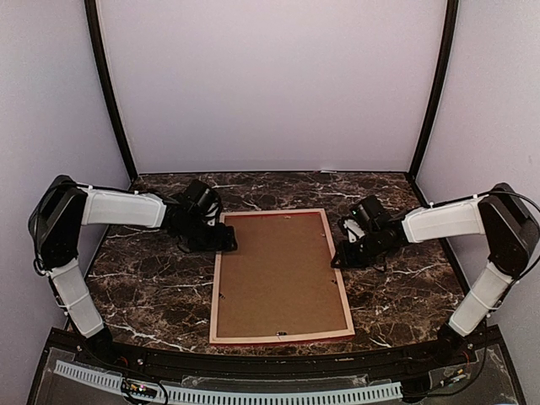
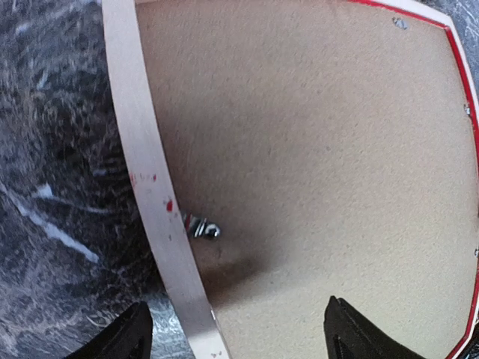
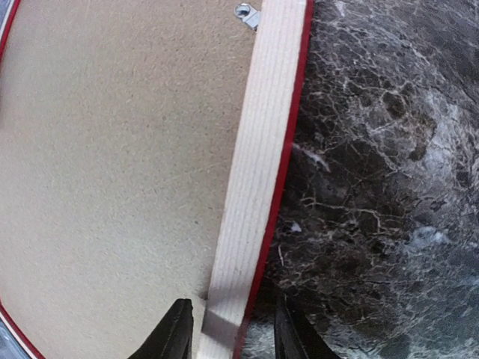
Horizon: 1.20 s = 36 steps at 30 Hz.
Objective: Put the photo into the frame
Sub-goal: Rotate the photo frame at the center of the board.
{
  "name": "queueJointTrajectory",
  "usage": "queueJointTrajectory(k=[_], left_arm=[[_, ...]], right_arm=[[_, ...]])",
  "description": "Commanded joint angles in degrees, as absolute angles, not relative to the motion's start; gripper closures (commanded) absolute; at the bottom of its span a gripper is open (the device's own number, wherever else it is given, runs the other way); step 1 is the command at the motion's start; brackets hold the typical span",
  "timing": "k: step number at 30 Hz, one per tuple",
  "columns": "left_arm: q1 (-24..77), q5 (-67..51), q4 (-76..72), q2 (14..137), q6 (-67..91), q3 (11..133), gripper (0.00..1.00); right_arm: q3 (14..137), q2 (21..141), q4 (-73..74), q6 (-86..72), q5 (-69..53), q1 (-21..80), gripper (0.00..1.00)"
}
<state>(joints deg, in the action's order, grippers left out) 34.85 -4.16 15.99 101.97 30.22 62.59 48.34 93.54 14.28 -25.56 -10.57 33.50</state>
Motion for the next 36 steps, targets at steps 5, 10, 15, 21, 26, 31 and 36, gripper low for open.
queueJointTrajectory(k=[5, 10, 15, 21, 26, 31, 36], left_arm=[[30.4, -11.65, 15.69, 102.51, 15.48, 70.89, 0.13], [28.26, -11.77, 17.61, 107.0, 5.19, 77.8, 0.11], [26.91, -11.55, 18.83, 111.16, -3.08, 82.6, 0.08], [24.28, -14.61, 20.66, 117.59, -10.47, 88.69, 0.08], [22.72, -16.93, 21.62, 123.03, -13.91, 94.6, 0.08], [22.5, -19.02, 24.02, 127.49, -15.99, 99.37, 0.16], [22.5, -19.55, 27.46, 131.58, -17.29, 104.22, 0.36]], right_arm=[[51.86, 97.5, 17.5, -18.8, -5.88, 33.67, 0.82], [57.39, 101.79, 20.57, -11.53, -4.56, 32.2, 0.92], [62.52, 105.29, 20.83, -2.93, -7.0, 30.62, 0.94], [71.83, 112.55, 24.19, 7.62, -10.12, 30.37, 0.88], [76.99, 114.26, 23.57, 9.1, -13.53, 29.57, 0.55], [74.91, 110.12, 21.37, 5.96, -13.72, 28.54, 0.4], [69.15, 102.87, 20.19, -2.51, -10.31, 27.39, 0.37]])
